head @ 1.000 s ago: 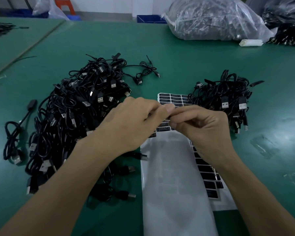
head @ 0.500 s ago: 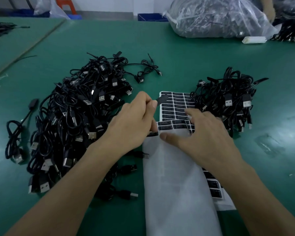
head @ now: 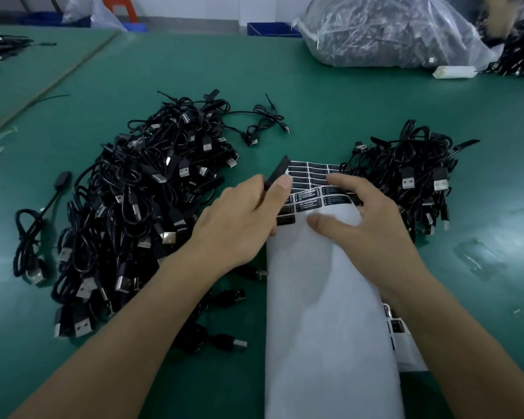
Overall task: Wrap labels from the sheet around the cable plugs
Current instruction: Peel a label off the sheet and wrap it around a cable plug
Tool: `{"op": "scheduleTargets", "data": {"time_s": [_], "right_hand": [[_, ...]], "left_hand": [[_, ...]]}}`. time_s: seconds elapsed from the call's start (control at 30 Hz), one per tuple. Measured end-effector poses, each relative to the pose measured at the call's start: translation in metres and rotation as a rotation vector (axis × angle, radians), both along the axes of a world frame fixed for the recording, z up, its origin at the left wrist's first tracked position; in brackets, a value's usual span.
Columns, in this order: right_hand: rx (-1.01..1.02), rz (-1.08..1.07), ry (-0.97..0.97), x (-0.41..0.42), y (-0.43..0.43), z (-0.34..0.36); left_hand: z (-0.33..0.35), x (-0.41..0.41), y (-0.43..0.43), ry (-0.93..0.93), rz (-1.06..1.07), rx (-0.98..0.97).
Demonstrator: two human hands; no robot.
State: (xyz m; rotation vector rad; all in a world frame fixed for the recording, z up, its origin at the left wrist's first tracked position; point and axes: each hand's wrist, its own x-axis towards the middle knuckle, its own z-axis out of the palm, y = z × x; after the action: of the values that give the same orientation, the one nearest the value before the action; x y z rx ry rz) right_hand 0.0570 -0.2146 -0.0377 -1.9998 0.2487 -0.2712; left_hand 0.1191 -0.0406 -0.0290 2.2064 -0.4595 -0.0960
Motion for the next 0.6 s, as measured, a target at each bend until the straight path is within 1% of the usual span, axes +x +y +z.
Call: {"op": "scheduleTargets", "data": {"time_s": [0.17, 0.37, 0.5, 0.6], "right_hand": [[0.151, 0.058, 0.001, 0.0014, -0.001, 0.0029], [0.257, -0.008, 0.046, 0.0029, -0.0018, 0.0019], [0.291, -0.013, 0.043, 0.0036, -0.001, 0.0023], [0.233, 0.024, 0.082, 0.0022, 0.0001, 0.0008]], "left_hand": [[0.0022, 0.001, 0.0001, -0.007, -0.03, -0.013], [-0.0011, 0.0021, 0.0, -0.027, -0.052, -0.006], [-0.0015, 0.001, -0.0006, -0.052, -0.063, -0.002], [-0.0013, -0.0002, -0.0011, -0.061, -0.069, -0.021]]}}
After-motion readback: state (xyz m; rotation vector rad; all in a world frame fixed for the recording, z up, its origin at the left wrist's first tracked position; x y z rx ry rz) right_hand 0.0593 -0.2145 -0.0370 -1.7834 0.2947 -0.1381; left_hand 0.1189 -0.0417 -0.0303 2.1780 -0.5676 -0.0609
